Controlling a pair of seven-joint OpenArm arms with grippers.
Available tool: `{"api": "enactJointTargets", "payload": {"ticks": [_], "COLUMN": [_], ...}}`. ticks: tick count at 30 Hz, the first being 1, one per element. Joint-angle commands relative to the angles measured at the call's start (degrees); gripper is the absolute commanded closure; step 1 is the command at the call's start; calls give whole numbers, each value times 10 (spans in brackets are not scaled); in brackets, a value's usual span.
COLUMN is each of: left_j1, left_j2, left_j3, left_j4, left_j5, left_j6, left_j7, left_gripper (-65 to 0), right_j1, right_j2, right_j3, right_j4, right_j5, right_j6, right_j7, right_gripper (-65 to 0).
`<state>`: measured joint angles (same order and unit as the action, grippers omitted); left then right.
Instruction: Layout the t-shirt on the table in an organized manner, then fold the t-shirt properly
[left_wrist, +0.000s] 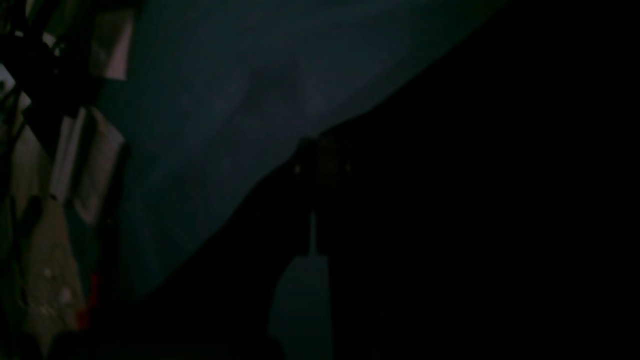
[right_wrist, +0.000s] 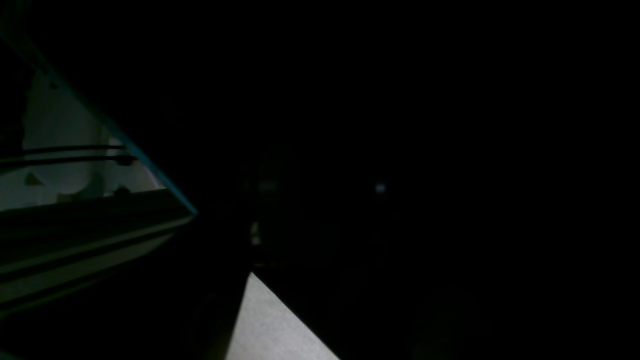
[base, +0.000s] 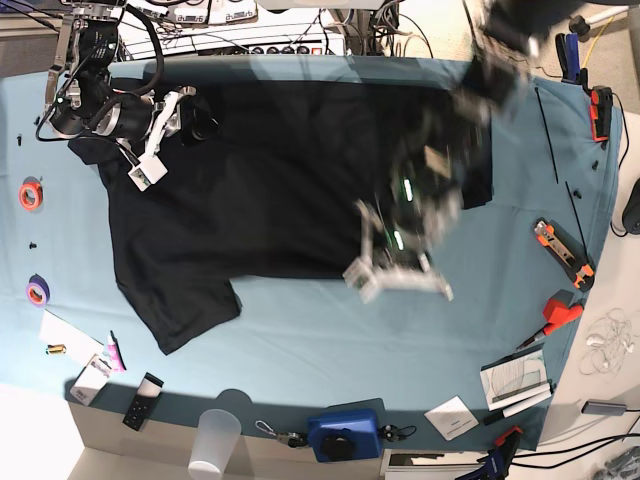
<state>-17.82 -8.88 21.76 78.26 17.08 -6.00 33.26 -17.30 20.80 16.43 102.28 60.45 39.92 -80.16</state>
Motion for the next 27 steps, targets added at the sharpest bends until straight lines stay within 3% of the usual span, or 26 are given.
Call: {"api": "enactJointTargets", "payload": {"ticks": [1, 4, 7, 10, 13, 15, 17, 18, 21, 23, 27], "left_j1": [-28, -58, -76, -82, -82, -81, -85, -88, -94, -90, -51], "left_j2": [1, 2, 2, 2, 2, 2, 2, 1, 1, -1, -17], "left_j3": [-2, -2, -2, -2, -2, -2, -2, -2, -2, -2, -2], "left_j4": [2, -7, -7, -6, -6, -6, -2, 1, 32, 64, 146], "left_j5": [7, 5, -37, -56, -56, -56, -51, -44, -50, -93, -159], "left_j6": [10, 11, 8, -19, -17, 40, 101, 108, 89, 53, -3], "left_j7": [-12, -12, -12, -12, -12, -4, 44, 75, 171, 221, 266], "left_gripper": [0, 0, 0, -20, -265, -367, -375, -375, -340, -304, -252], "right_j1": [3, 3, 3, 3, 3, 3, 3, 3, 3, 3, 3], "right_j2": [9, 9, 9, 9, 9, 9, 9, 9, 9, 9, 9], "right_j3": [3, 3, 3, 3, 3, 3, 3, 3, 3, 3, 3], "right_j4": [8, 8, 8, 8, 8, 8, 8, 8, 8, 8, 8], "right_j5": [12, 12, 12, 12, 12, 12, 12, 12, 12, 12, 12], "right_j6": [1, 1, 1, 1, 1, 1, 1, 1, 1, 1, 1], "right_j7": [9, 9, 9, 9, 9, 9, 9, 9, 10, 9, 9], "right_gripper": [-202, -202, -202, -202, -202, -202, -202, -202, -202, -202, -202]}}
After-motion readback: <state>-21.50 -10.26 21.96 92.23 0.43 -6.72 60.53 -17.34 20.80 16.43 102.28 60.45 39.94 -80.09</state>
